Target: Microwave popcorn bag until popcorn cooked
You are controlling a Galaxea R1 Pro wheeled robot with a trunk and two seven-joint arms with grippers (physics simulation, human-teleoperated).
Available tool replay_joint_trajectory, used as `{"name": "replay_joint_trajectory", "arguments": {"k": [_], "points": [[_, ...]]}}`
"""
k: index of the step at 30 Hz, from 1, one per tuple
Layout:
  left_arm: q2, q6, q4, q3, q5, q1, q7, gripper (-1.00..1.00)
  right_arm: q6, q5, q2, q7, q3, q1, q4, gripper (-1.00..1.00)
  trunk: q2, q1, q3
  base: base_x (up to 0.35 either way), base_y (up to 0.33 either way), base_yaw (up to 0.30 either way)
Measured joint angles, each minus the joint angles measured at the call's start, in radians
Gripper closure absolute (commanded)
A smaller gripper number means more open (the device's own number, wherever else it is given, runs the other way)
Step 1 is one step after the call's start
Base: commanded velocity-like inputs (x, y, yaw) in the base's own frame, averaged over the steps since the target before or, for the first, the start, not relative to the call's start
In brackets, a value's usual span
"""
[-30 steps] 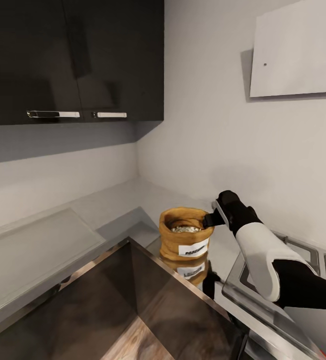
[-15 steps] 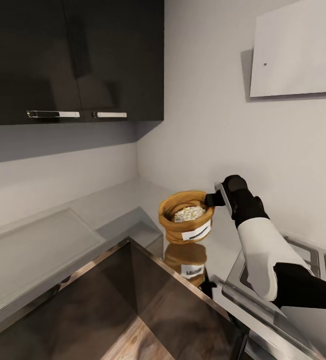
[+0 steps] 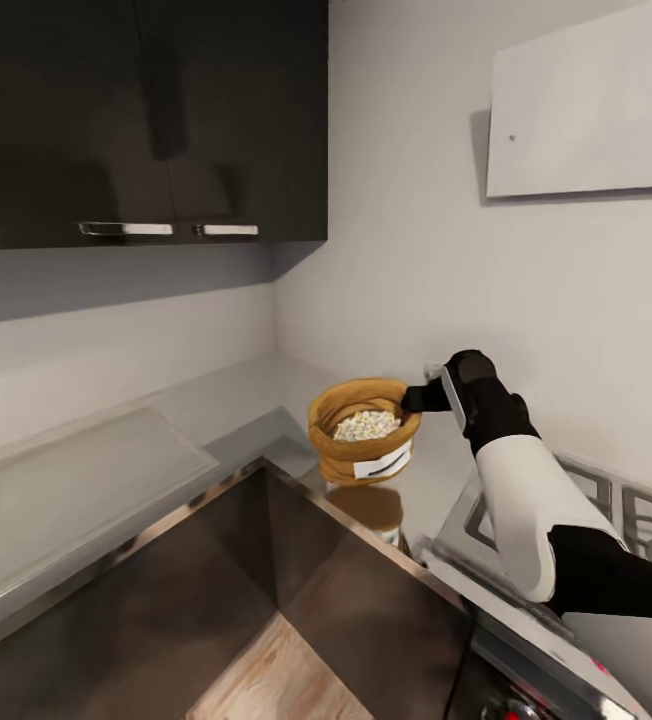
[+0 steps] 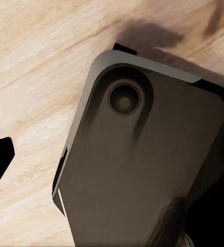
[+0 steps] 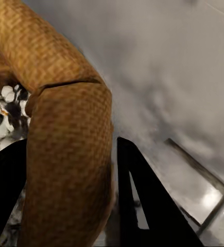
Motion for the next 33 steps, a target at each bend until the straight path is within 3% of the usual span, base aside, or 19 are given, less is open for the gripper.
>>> {"name": "replay_joint_trajectory", "arguments": {"k": [4,33], "points": [[0.0,0.0,0.0,0.0,0.0,0.0,0.0,-1.0,0.0,-0.018,0.002,-0.001,0.001,0.0,0.0,1.0,0.0,0.0,0.0,-0.345,0.0,0.0],[-0.002,-0.001,0.0,0.001,0.0,0.0,0.0,-1.0,0.0,-0.019,0.005,0.033,-0.002,0.002,0.018,1.0,0.0,0.0,0.0,-0.346,0.0,0.0]]}}
